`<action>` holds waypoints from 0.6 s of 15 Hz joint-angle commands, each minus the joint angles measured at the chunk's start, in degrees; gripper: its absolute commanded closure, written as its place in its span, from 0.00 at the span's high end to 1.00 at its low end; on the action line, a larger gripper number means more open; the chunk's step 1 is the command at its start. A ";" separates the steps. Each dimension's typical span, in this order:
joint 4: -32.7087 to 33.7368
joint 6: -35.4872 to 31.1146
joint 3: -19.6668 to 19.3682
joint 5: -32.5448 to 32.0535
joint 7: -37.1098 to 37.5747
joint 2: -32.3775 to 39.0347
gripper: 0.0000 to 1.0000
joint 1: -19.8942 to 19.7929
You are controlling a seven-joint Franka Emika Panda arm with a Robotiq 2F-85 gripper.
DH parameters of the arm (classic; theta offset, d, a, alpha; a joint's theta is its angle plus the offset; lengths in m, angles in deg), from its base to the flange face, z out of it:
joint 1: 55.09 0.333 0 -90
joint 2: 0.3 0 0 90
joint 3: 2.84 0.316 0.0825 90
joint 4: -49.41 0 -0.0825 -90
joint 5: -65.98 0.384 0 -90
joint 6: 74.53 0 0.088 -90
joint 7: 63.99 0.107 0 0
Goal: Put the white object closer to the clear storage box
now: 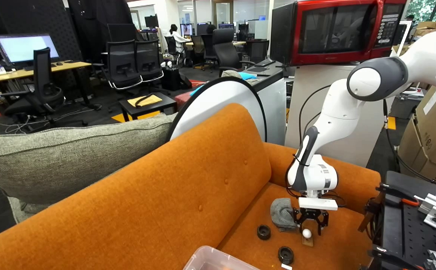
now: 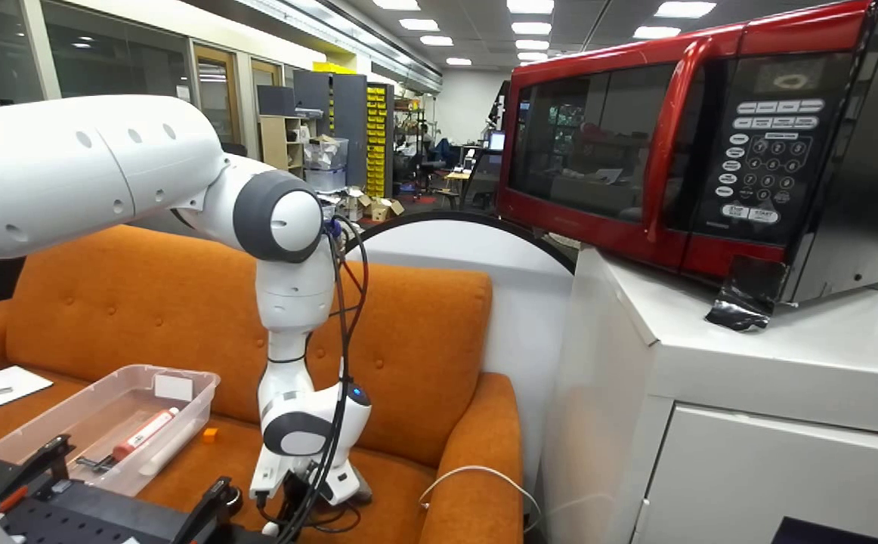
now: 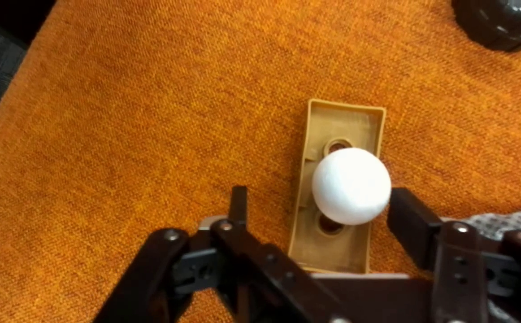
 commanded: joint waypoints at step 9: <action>0.89 1.54 1.62 -0.10 -1.52 0.25 0.14 -0.81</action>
